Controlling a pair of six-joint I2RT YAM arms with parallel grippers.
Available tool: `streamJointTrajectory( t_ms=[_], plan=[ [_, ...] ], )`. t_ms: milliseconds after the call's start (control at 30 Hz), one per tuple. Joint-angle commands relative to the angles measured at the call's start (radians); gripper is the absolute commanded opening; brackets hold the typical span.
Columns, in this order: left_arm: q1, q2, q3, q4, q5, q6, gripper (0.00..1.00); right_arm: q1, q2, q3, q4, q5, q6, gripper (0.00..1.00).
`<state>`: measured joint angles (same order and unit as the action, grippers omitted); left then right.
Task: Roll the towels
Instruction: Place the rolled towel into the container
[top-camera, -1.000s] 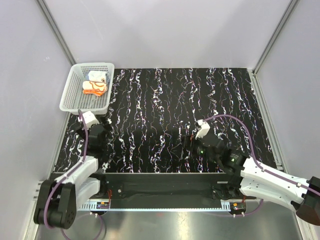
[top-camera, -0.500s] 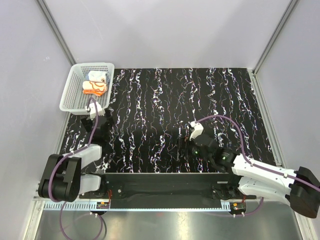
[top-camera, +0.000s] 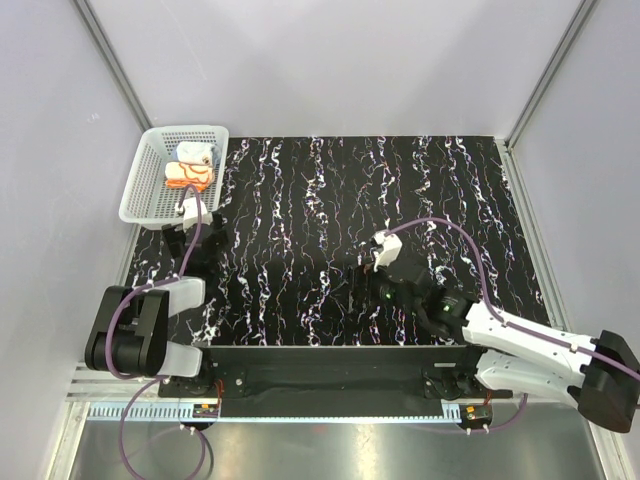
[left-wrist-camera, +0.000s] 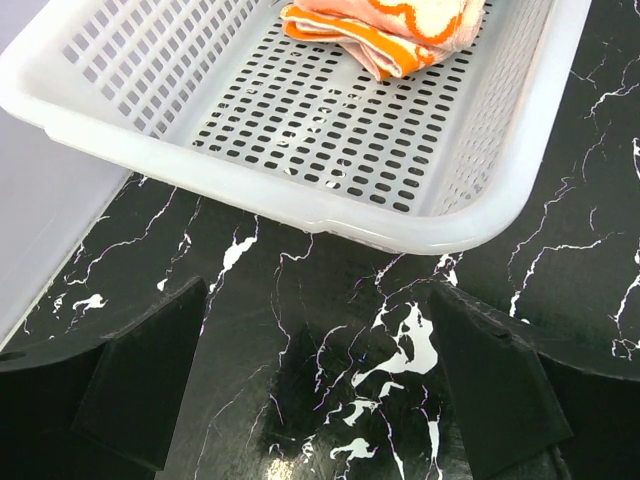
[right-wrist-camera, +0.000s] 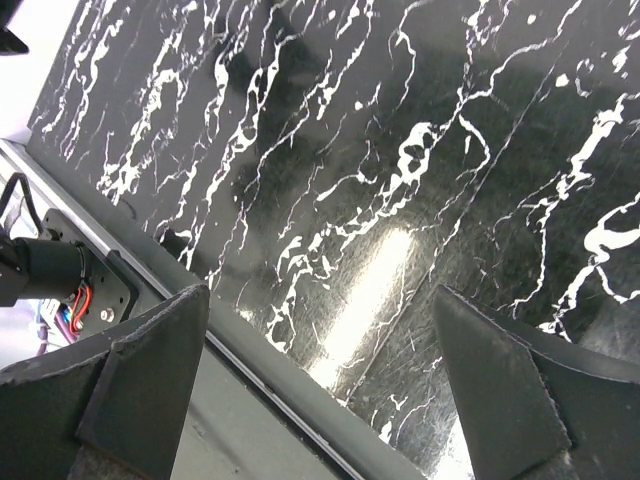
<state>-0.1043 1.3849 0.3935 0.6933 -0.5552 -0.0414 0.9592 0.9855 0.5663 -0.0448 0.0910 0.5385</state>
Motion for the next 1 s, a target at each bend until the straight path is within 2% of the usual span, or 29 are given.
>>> streamJointTrajectory(
  t_ms=[0,100,167,200,267,333,367,433,467,533,600,900,967],
  plan=[
    [0.006,-0.023,0.016,0.054,0.024,0.009,0.99,0.009,-0.05,0.006,0.027,0.044,-0.038,1.0],
    [0.006,-0.052,-0.033,0.148,0.02,-0.005,0.99,0.01,-0.126,-0.074,0.169,0.033,-0.026,1.0],
    [0.006,-0.079,-0.132,0.242,-0.001,-0.015,0.99,0.01,-0.168,-0.107,0.207,0.035,-0.02,1.0],
    [0.008,-0.105,-0.166,0.329,0.012,-0.009,0.99,0.01,-0.177,-0.108,0.21,0.038,-0.02,1.0],
    [0.006,-0.116,-0.208,0.371,0.078,0.004,0.99,0.01,-0.183,-0.091,0.191,0.036,-0.029,1.0],
    [0.009,-0.06,-0.223,0.472,0.115,0.021,0.99,0.01,-0.17,-0.069,0.139,0.041,-0.029,1.0],
    [0.002,-0.026,-0.231,0.55,0.079,0.059,0.99,0.009,-0.145,-0.039,0.114,0.044,-0.02,1.0],
    [0.006,-0.063,-0.225,0.453,0.103,0.017,0.99,0.009,-0.116,-0.013,0.076,0.015,-0.02,1.0],
    [0.006,-0.041,-0.222,0.489,0.094,0.029,0.99,0.01,-0.095,0.004,0.071,0.004,-0.009,1.0],
    [0.014,-0.053,-0.214,0.434,0.104,0.017,0.99,0.009,-0.064,0.018,0.068,0.042,0.035,1.0],
    [0.018,-0.038,-0.216,0.477,0.11,0.029,0.99,0.009,-0.048,0.035,0.049,0.073,0.043,0.99],
    [0.02,-0.047,-0.217,0.457,0.112,0.018,0.99,0.009,-0.099,-0.019,0.147,0.073,0.0,1.0],
    [0.02,-0.047,-0.216,0.457,0.112,0.018,0.99,0.009,-0.081,0.01,0.122,0.065,-0.046,1.0]
  ],
)
